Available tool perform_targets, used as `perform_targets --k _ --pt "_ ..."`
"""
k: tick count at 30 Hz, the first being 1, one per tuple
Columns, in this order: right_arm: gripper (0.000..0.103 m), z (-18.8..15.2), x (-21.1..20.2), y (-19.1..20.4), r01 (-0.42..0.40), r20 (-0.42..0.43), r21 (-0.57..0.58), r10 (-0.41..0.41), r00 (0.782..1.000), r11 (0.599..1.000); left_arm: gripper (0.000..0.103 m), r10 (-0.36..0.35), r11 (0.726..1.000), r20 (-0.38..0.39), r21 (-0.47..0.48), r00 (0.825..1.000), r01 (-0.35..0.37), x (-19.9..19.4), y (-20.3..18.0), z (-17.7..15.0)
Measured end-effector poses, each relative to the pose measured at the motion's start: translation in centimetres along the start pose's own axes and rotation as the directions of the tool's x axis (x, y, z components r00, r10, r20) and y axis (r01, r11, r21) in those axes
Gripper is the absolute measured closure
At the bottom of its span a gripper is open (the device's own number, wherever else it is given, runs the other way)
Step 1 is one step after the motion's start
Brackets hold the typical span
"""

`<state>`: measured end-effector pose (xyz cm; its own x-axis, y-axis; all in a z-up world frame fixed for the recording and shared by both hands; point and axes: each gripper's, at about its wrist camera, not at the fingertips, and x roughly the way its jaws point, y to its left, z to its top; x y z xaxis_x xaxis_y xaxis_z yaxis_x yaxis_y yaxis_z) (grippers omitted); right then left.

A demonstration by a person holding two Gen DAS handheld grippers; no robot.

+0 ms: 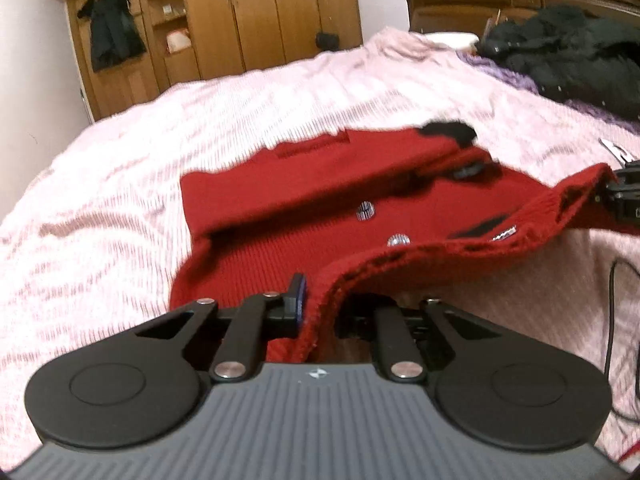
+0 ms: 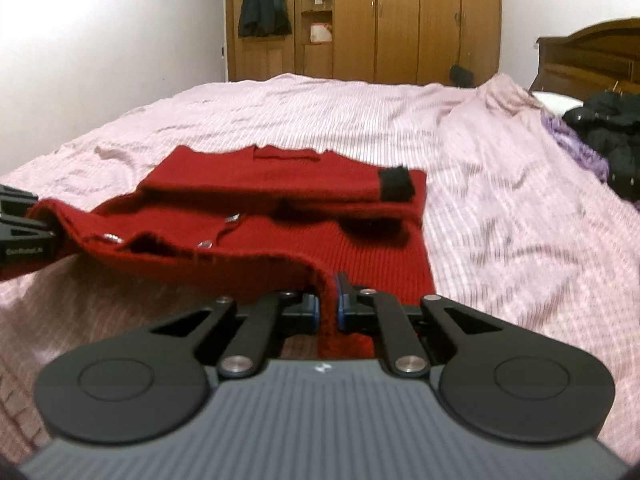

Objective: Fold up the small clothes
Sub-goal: 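Close both tools on the hem of the cardigan, then lift the hem with both tools and fold it over toward the collar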

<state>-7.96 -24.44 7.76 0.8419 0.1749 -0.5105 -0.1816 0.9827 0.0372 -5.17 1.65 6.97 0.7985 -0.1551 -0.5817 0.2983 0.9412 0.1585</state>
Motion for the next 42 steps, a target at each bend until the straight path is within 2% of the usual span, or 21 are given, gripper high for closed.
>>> perform_targets --k 7,13,21,26,35,42 --pt "0.094 3.8 2.1 -0.3 0.028 0.069 0.016 -0.029 0.997 0.999 0.093 0.020 0.998 0.077 0.051 0.997 -0.024 1.2 0.4 3.5" --pt "0.094 6.8 4.5 -0.8 0.043 0.113 0.031 -0.046 0.993 0.999 0.094 0.045 0.998 0.112 0.033 0.993 -0.049 3.0 2.0 6.9" --pt "0.094 11.4 8.3 -1.6 0.074 0.171 0.029 -0.078 0.982 0.997 0.094 0.091 0.994 0.139 0.049 0.986 -0.099 7.1 4.1 12.5" --pt "0.094 13.4 12.0 -1.9 0.110 0.174 0.043 -0.116 0.978 0.993 0.094 0.113 0.990 0.150 0.062 0.982 -0.123 10.6 5.0 15.6" --pt "0.094 12.5 20.0 -2.3 0.185 0.096 0.045 -0.189 0.977 0.982 0.094 0.101 0.992 0.068 0.064 0.993 -0.106 20.7 6.1 16.8" --pt "0.094 10.8 24.7 -2.5 0.203 -0.004 0.052 -0.203 0.979 0.978 0.094 0.076 0.997 -0.043 0.033 0.996 -0.075 28.6 7.3 14.7"
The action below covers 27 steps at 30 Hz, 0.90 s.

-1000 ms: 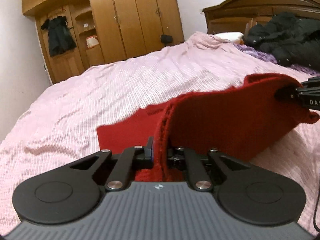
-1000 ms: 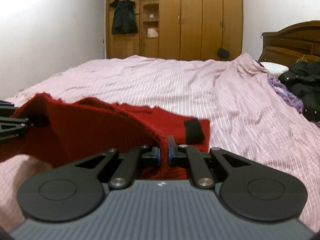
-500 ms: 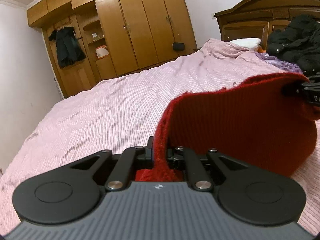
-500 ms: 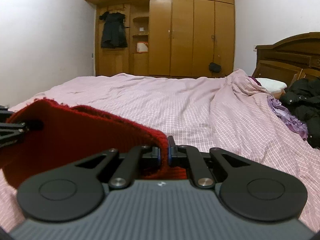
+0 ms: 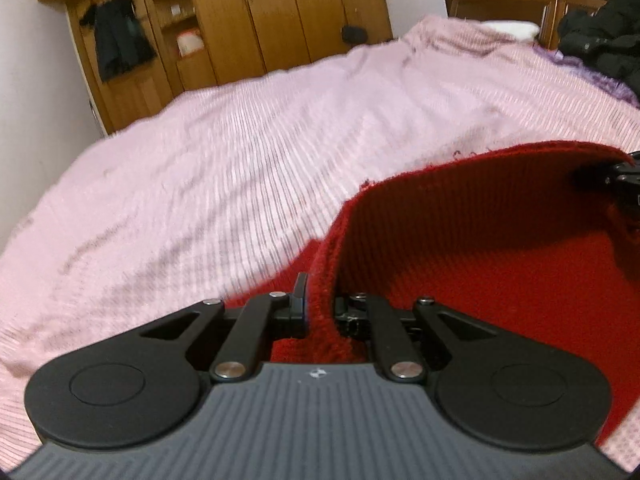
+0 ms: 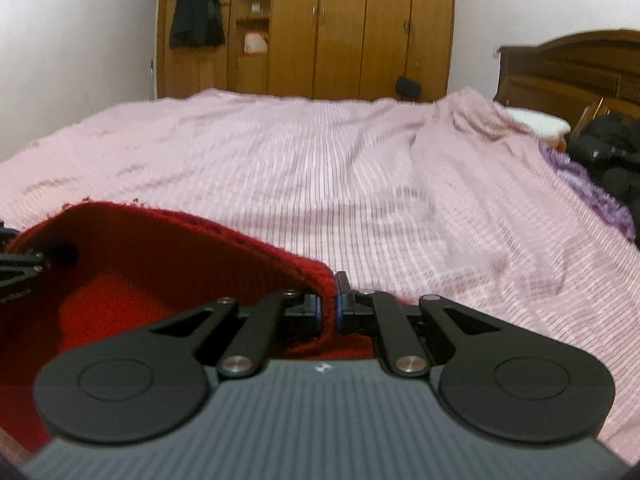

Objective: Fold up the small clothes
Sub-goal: 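Lift the hem with both tools and fold it over toward the collar, then lay the hem down and open both tools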

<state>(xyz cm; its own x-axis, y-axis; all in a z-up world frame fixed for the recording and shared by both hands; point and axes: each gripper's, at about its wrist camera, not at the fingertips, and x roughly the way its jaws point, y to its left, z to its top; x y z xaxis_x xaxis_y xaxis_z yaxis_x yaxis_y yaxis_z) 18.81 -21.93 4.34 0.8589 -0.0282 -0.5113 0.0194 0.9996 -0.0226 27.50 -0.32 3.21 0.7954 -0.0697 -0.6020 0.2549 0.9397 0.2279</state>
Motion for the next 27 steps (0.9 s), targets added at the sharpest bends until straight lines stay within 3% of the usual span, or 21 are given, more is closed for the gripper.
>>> perform_targets --k 9,11,14,16,20,27 --pt "0.092 -1.4 2.3 0.4 -0.001 -0.048 -0.018 0.000 0.999 1.000 0.093 -0.017 1.000 -0.013 -0.023 1.000 0.017 2.4 0.8 -1.9" --pt "0.092 -1.4 2.2 0.4 -0.006 -0.052 -0.011 0.005 0.999 1.000 0.087 -0.014 1.000 -0.011 -0.023 1.000 0.014 1.7 0.7 -2.0" --pt "0.090 -1.2 1.7 0.0 -0.021 -0.063 0.027 0.022 0.998 0.999 0.069 -0.003 1.000 -0.003 -0.028 1.000 0.003 -0.4 0.1 -2.0" --pt "0.083 -1.0 1.2 -0.4 -0.040 -0.064 0.059 0.044 0.997 0.997 0.048 -0.021 0.999 -0.001 -0.045 1.000 0.020 -1.9 0.4 -2.2" --pt "0.059 -0.9 0.0 -0.7 -0.107 -0.072 0.088 0.113 0.991 0.990 0.036 -0.046 0.998 0.007 -0.053 0.999 0.047 -4.7 0.7 -2.7" --pt "0.047 -1.0 -2.9 -1.7 -0.166 -0.064 0.078 0.171 0.983 0.983 0.022 -0.044 0.998 0.022 -0.045 0.999 0.045 -9.3 1.3 -3.6"
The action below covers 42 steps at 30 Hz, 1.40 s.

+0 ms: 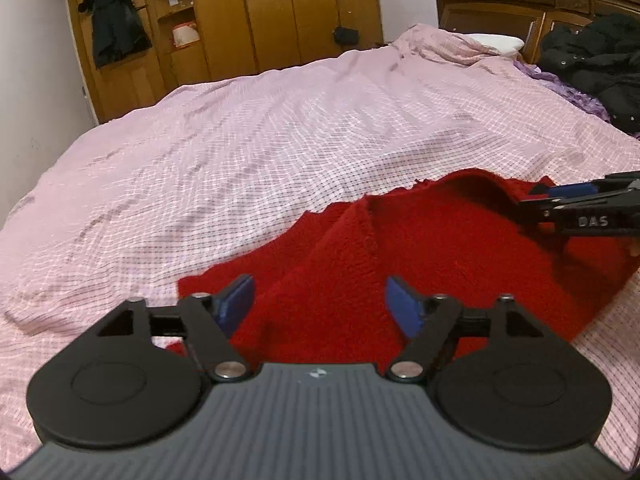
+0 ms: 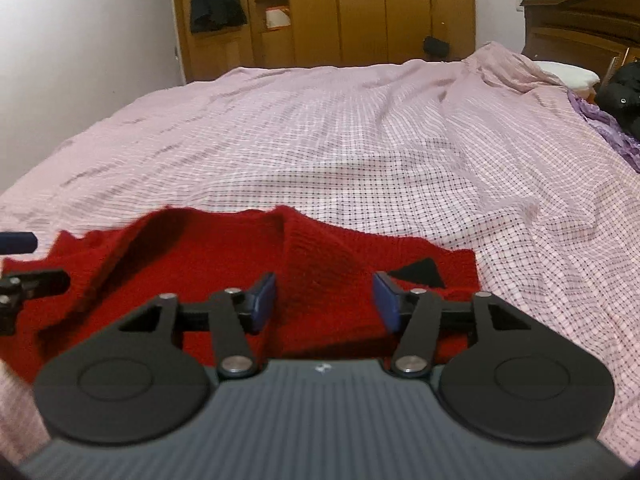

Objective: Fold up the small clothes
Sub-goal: 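Lay the hem down and open both tools, then close both tools on the folded edge of the cardigan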

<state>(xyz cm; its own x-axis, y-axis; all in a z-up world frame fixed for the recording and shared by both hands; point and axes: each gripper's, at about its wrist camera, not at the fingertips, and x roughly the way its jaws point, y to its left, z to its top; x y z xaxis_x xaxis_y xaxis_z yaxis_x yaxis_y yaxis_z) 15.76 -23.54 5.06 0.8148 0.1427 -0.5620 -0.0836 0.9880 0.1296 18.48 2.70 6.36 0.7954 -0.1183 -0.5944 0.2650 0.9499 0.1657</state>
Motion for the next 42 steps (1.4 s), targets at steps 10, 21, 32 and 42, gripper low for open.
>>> perform_targets --k 10,21,32,42 --pt "0.032 -1.6 -4.5 -1.3 -0.043 0.019 -0.038 0.044 0.999 0.998 0.016 0.021 1.000 -0.015 0.010 1.000 -0.021 -4.5 0.0 -2.0" --pt "0.032 -3.4 -5.4 -2.9 -0.011 -0.007 -0.053 0.011 1.000 0.999 0.014 0.049 0.993 -0.017 0.109 0.999 -0.046 -6.9 -1.0 -4.8" --pt "0.032 -1.5 -3.6 -3.4 0.083 0.035 -0.196 -0.077 0.996 0.977 0.014 0.113 0.968 -0.023 0.228 0.993 -0.105 -4.8 2.0 -4.3" --pt "0.032 -0.2 -0.3 -1.7 0.018 0.034 -0.352 -0.007 0.999 0.936 0.014 0.041 0.933 -0.020 0.358 0.999 -0.031 -1.2 3.6 -4.2"
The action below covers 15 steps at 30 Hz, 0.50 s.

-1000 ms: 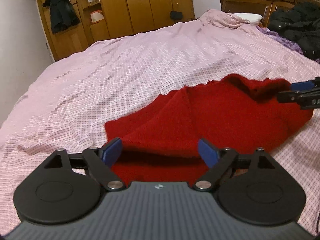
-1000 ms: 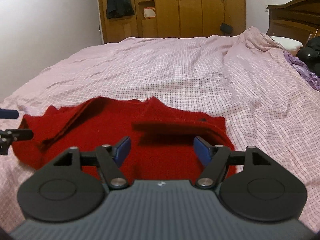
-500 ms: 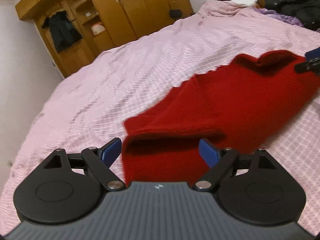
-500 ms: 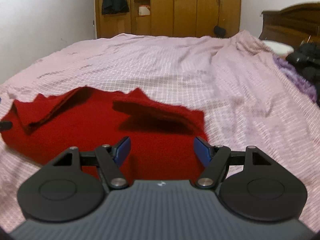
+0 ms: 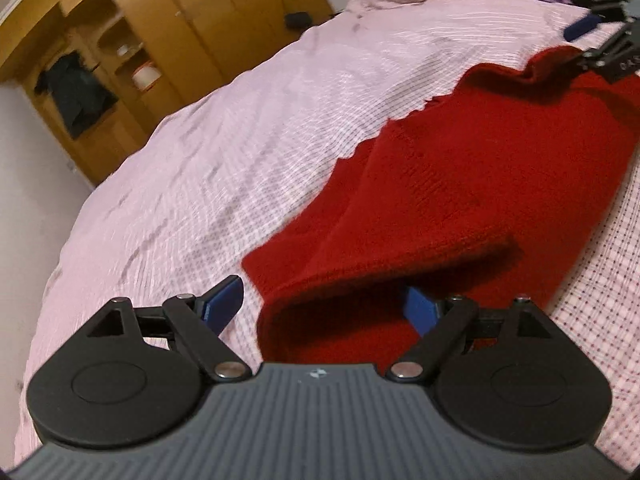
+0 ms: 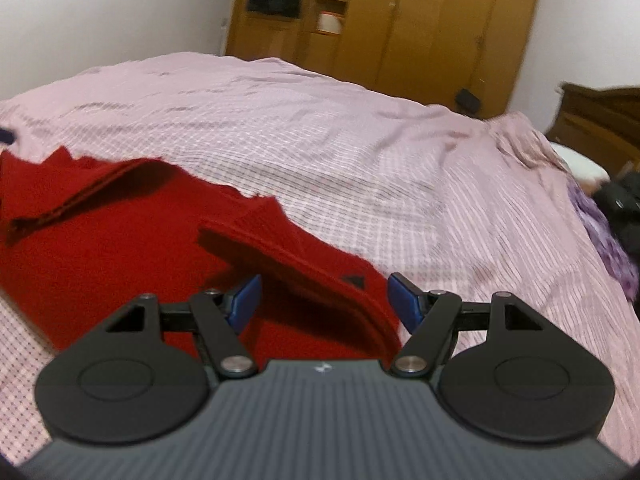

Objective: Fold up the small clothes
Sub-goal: 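Close both tools on the folded edge of the cardigan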

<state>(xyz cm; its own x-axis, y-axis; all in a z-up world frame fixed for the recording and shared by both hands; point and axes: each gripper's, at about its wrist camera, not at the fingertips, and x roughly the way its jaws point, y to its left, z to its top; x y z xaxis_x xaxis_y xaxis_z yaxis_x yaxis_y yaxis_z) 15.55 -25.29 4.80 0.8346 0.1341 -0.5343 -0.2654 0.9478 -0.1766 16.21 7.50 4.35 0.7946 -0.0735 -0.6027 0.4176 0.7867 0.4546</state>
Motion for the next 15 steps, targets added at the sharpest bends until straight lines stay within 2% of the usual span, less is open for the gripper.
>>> perform_targets --k 2,3,4,5,6,7,8,12,15 --pt "0.033 0.2 0.7 0.2 -0.020 -0.002 0.005 0.020 1.000 1.000 0.020 -0.023 0.999 0.010 0.027 1.000 0.022 0.7 -0.1 0.1" --pt "0.033 0.2 1.0 0.2 -0.030 -0.006 0.016 0.030 1.000 0.999 0.036 -0.047 0.999 0.003 0.023 0.999 0.047 1.1 0.0 0.2" --pt "0.033 0.2 1.3 0.1 -0.042 -0.003 0.034 0.043 0.999 0.999 0.060 -0.079 0.997 -0.007 0.002 0.997 0.079 1.4 0.2 0.4" --pt "0.038 0.2 1.4 0.0 -0.057 0.002 0.050 0.057 0.998 0.997 0.067 -0.103 0.994 -0.014 -0.041 0.995 0.102 1.5 0.5 0.7" --pt "0.045 0.1 1.5 0.0 -0.064 0.003 0.062 0.064 0.998 0.996 0.075 -0.100 0.992 -0.013 -0.082 0.995 0.099 1.4 0.8 0.8" --pt "0.068 0.1 1.6 -0.1 -0.063 0.002 0.077 0.063 0.998 0.995 0.085 -0.098 0.989 -0.003 -0.108 0.995 0.097 1.3 0.9 1.0" --pt "0.091 0.1 1.7 -0.2 -0.052 0.002 0.094 0.052 0.999 0.994 0.089 -0.099 0.985 0.012 -0.139 0.995 0.099 1.1 1.3 1.1" --pt "0.092 0.6 0.8 -1.3 0.014 0.074 0.179 -0.028 0.997 0.984 0.093 -0.069 0.946 0.067 -0.311 0.995 0.087 0.6 3.7 1.7" --pt "0.092 1.0 0.6 -2.7 0.077 0.092 0.238 -0.101 0.991 0.968 0.094 -0.023 0.917 0.089 -0.396 0.996 0.056 1.1 5.3 2.1"
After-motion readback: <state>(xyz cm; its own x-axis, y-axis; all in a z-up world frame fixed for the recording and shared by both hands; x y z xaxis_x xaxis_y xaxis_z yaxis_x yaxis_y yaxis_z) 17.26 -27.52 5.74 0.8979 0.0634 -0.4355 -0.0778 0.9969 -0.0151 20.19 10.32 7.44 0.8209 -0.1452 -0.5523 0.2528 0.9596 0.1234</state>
